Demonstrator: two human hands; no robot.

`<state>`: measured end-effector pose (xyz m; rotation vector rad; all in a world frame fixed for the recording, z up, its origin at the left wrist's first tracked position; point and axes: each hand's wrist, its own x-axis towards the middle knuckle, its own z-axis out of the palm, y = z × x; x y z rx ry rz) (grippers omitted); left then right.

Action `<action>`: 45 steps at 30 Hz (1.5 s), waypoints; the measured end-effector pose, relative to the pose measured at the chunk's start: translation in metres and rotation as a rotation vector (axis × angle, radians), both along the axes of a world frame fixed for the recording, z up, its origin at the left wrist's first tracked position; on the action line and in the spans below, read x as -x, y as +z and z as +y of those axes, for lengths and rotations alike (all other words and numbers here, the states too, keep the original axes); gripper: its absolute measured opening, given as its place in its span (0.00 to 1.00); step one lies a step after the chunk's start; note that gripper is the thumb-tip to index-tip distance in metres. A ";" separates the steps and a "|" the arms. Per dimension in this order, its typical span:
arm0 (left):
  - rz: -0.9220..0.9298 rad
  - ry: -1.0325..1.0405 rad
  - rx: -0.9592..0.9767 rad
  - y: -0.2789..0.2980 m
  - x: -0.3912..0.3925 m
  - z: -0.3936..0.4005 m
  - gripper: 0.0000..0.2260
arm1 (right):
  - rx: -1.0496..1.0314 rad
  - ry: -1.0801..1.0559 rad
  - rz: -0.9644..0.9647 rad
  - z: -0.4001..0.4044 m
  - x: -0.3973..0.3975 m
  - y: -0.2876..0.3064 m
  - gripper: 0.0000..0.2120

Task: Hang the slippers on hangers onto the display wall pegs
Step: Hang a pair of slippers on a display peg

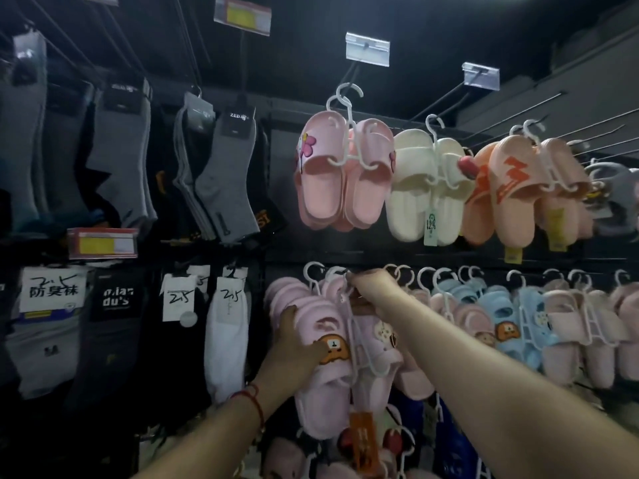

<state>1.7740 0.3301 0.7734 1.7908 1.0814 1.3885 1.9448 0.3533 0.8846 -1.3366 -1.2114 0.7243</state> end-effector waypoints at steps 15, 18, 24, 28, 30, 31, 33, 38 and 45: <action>0.091 0.179 -0.064 -0.017 -0.002 0.029 0.56 | -0.035 0.053 -0.069 0.009 -0.002 -0.010 0.07; 0.218 0.226 -0.105 -0.019 0.005 0.024 0.53 | -0.102 0.056 -0.155 -0.009 0.002 -0.020 0.11; 0.552 0.398 -0.521 -0.020 0.015 0.006 0.42 | -0.326 -0.015 -0.676 -0.073 -0.007 -0.072 0.25; 0.721 0.317 -0.918 -0.032 0.011 -0.013 0.30 | -0.215 -0.066 -0.854 -0.116 -0.031 -0.141 0.22; 0.722 0.165 -1.023 -0.054 0.003 -0.025 0.26 | -0.102 -0.122 -0.851 -0.135 -0.044 -0.181 0.23; 0.733 0.084 -1.044 -0.068 -0.002 -0.031 0.24 | -0.030 -0.152 -0.838 -0.145 -0.050 -0.202 0.23; 0.778 -0.079 -1.053 -0.103 -0.013 -0.040 0.22 | 0.122 -0.223 -0.788 -0.165 -0.061 -0.246 0.22; 0.914 -0.578 -0.792 -0.206 -0.052 -0.062 0.22 | 0.490 -0.399 -0.616 -0.233 -0.070 -0.356 0.21; 1.300 -1.053 -0.396 -0.362 -0.114 -0.115 0.37 | 0.956 -0.524 -0.318 -0.359 -0.068 -0.505 0.28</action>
